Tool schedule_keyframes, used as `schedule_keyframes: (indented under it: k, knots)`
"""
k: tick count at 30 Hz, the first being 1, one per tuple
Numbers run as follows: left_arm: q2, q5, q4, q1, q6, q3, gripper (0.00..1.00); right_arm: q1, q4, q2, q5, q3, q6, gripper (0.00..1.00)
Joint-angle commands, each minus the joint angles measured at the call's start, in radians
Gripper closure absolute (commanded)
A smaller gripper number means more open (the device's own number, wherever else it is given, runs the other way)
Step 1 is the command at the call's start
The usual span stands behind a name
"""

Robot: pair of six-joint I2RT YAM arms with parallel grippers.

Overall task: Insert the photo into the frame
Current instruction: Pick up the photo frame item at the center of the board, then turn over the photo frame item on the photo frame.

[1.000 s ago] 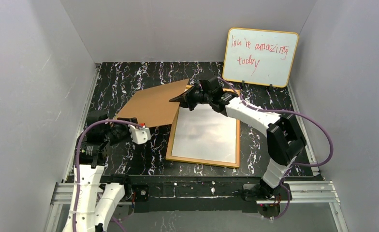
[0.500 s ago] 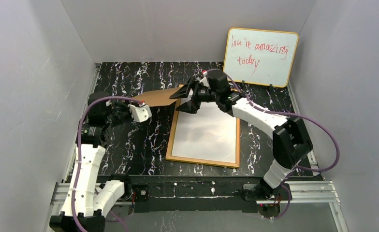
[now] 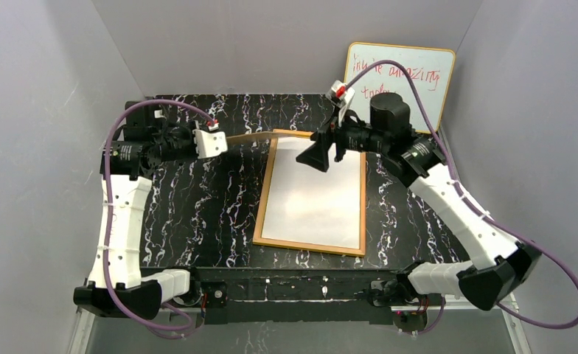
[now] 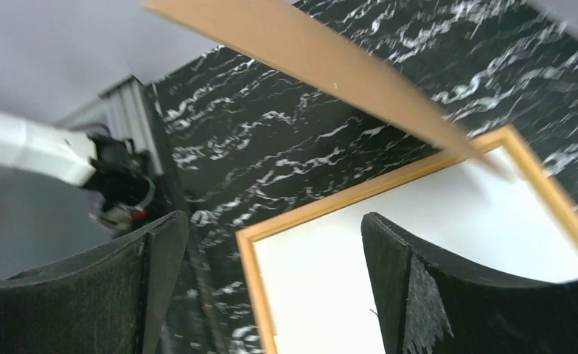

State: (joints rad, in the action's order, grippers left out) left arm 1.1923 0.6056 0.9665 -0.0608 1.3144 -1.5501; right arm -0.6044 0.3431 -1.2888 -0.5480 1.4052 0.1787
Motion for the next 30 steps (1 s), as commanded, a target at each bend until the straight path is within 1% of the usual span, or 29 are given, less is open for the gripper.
schedule_keyframes:
  k: [1,4,6,10,15,17,20,23,26,30]
  knots:
    - [-0.018,0.076,0.144,0.003,0.081,-0.061,1.0,-0.006,0.062,0.059,-0.06,-0.057,-0.423,0.02]
    - [-0.003,0.092,0.194,0.003,0.112,-0.085,1.0,-0.006,0.031,0.085,-0.121,-0.107,-0.538,0.01]
    - [0.003,0.101,0.222,0.003,0.125,-0.094,1.0,-0.005,-0.001,0.084,-0.144,-0.132,-0.583,0.01]
    - [0.003,0.102,0.234,0.003,0.126,-0.098,1.0,-0.006,-0.098,0.056,-0.206,-0.176,-0.583,0.01]
    - [0.004,0.108,0.253,0.003,0.138,-0.099,1.0,-0.006,-0.361,0.023,-0.217,-0.281,-0.567,0.02]
    - [0.005,0.108,0.253,0.003,0.14,-0.103,1.0,-0.006,-0.438,-0.014,-0.234,-0.295,-0.571,0.04]
    - [0.007,0.102,0.252,0.004,0.14,-0.108,1.0,-0.006,-0.477,-0.086,-0.262,-0.272,-0.581,0.08]
    - [0.01,0.104,0.255,0.004,0.141,-0.111,1.0,-0.007,-0.561,-0.144,-0.244,-0.271,-0.576,0.12]
    - [0.01,0.106,0.26,0.003,0.141,-0.114,1.0,-0.008,-0.641,-0.188,-0.203,-0.278,-0.574,0.13]
    - [0.015,0.101,0.263,0.004,0.145,-0.114,1.0,-0.01,-0.691,-0.248,-0.216,-0.252,-0.559,0.15]
